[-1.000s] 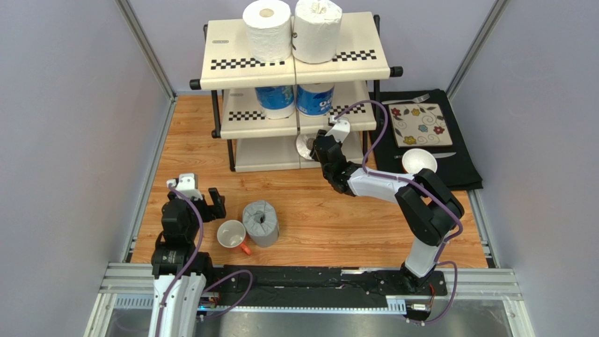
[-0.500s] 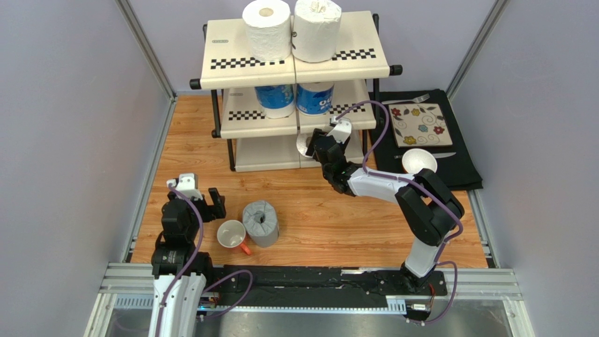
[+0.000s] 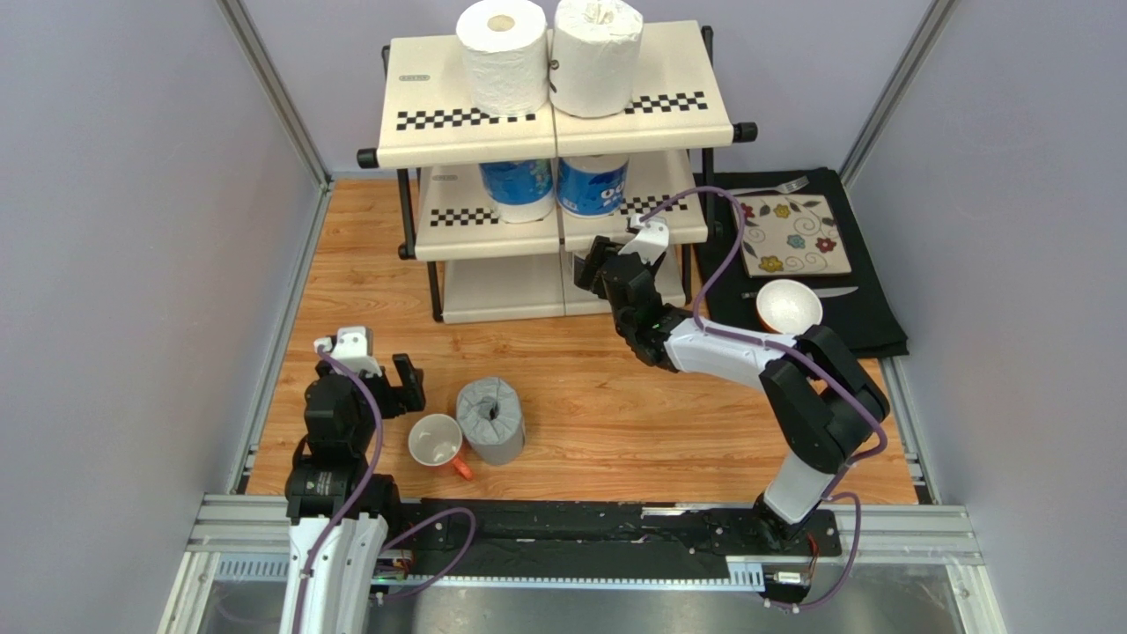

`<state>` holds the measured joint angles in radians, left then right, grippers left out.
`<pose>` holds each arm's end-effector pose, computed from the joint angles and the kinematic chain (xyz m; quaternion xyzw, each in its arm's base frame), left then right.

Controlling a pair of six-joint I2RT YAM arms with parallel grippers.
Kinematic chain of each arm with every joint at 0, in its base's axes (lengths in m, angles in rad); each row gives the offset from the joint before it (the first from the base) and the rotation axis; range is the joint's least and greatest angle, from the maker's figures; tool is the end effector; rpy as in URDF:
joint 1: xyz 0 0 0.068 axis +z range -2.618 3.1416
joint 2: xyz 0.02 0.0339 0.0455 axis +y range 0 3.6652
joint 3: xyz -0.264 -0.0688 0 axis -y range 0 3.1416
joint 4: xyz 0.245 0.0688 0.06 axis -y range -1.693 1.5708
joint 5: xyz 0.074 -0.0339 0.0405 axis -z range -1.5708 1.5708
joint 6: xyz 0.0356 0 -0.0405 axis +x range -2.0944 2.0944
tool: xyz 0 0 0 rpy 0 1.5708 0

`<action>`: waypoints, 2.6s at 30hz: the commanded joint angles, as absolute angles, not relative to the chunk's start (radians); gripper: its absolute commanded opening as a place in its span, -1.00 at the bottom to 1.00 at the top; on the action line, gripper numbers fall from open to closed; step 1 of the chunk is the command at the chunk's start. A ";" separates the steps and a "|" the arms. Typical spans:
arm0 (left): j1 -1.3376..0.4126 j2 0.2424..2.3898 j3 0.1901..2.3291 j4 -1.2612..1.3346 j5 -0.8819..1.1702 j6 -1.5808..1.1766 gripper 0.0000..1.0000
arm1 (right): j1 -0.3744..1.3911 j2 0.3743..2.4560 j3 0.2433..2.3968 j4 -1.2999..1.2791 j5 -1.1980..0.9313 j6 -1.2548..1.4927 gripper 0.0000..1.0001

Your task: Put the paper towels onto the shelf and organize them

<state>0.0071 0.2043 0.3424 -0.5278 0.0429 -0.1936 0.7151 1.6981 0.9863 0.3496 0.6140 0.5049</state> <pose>0.0973 -0.0008 0.2186 -0.0713 0.8275 -0.0696 0.5526 0.2963 0.2302 0.2242 0.0885 0.7981 0.1064 0.5864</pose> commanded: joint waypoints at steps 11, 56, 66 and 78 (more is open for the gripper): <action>0.003 0.186 0.334 -0.503 0.041 -0.186 0.92 | 0.692 1.418 0.743 0.472 0.597 0.624 0.42; -0.021 0.173 0.333 -0.505 0.034 -0.186 0.92 | 0.443 1.896 0.816 0.959 0.315 1.068 0.50; -0.021 0.176 0.334 -0.505 0.032 -0.186 0.92 | 0.451 1.907 0.830 0.956 0.278 1.060 0.50; -0.021 0.175 0.331 -0.505 0.034 -0.186 0.92 | 0.454 1.954 0.798 1.094 0.216 1.091 0.50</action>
